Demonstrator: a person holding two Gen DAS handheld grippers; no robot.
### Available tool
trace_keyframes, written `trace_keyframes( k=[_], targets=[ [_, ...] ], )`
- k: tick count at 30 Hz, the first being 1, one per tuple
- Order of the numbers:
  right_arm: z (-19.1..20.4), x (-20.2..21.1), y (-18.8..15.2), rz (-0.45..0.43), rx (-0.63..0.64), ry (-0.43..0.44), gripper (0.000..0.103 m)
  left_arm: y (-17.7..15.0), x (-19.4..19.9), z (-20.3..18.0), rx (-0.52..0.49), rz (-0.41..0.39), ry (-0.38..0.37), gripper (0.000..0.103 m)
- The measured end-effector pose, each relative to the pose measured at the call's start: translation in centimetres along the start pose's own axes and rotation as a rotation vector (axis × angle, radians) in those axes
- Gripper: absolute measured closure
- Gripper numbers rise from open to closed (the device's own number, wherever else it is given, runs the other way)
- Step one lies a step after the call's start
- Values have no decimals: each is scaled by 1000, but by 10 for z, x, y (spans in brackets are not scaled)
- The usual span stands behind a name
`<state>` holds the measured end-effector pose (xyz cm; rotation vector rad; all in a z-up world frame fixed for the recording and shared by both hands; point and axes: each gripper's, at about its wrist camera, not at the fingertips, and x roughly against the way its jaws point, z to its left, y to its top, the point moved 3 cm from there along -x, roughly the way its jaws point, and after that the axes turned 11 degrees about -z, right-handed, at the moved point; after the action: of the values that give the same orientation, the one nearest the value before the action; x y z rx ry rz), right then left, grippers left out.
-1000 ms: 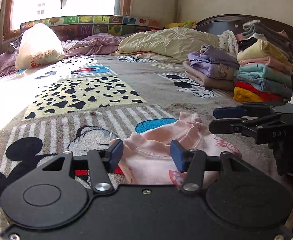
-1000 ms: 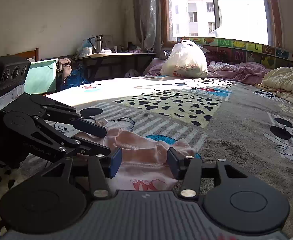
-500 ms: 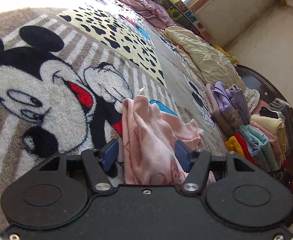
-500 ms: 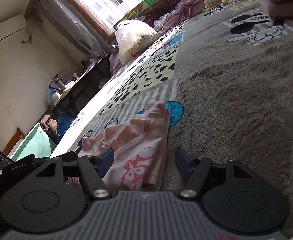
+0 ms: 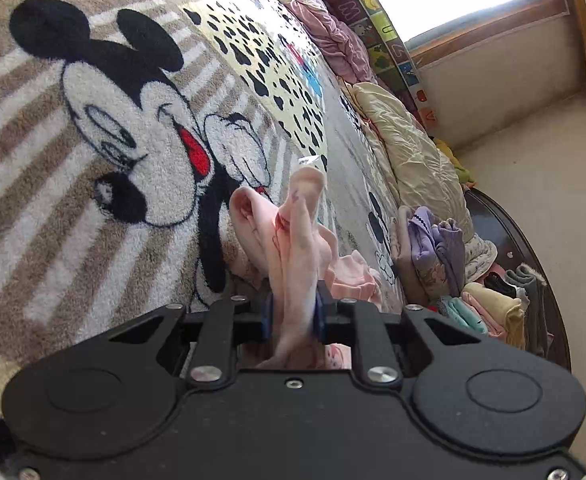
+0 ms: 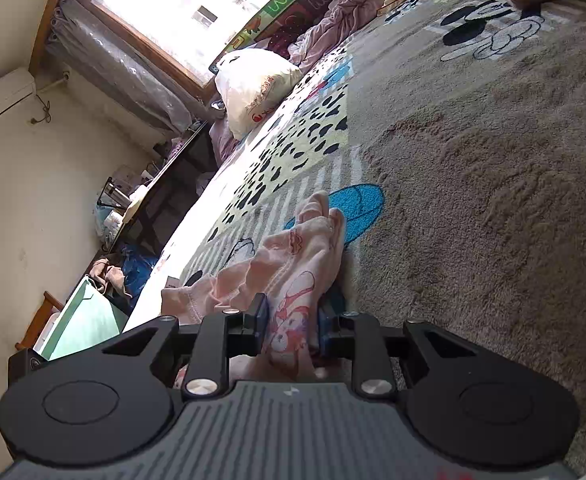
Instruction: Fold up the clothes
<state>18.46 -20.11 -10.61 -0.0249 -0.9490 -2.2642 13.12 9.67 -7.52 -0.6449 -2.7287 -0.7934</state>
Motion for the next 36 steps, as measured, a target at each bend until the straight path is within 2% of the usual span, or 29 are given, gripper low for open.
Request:
trace_keyframes(
  k=[3,6,12,16,20,23,25,26,28,29,30,31,32,33,34,36],
  targets=[
    [23,3,-4,7,-7,56,76,24,45,2,48,-93,-32,85],
    [61,-8,-3,27,-19,162,76,55,97,8,85,-218,-46,85],
    [174,-64,-8,139,52,416,76,107,205,52,181,-514,-4,85],
    [263,-121,-35,294,159,571,76,120,255,102,288,-652,92,85],
    [317,-184,-87,533,204,558,76,130,286,150,391,-718,169,86],
    [346,-213,-121,633,236,586,76,148,312,159,384,-815,171,86],
    [365,-224,-132,659,219,638,76,161,327,156,361,-902,141,86],
    [378,-224,-135,642,193,701,76,169,332,154,354,-945,131,85],
    [404,-221,-133,576,146,816,76,184,331,163,339,-1010,171,84],
    [414,-223,-132,528,164,808,72,192,324,173,324,-1012,216,79],
    [423,-226,-130,473,203,766,43,199,312,188,305,-985,278,50],
    [428,-234,-130,432,251,682,28,200,297,209,340,-917,359,34],
    [425,-244,-131,430,277,606,23,193,281,236,427,-805,456,41],
    [420,-253,-133,445,288,547,26,183,277,249,460,-770,486,55],
    [409,-256,-134,458,281,512,29,170,284,249,441,-814,451,54],
    [385,-252,-135,482,258,483,30,153,294,246,375,-838,481,53]
  ],
)
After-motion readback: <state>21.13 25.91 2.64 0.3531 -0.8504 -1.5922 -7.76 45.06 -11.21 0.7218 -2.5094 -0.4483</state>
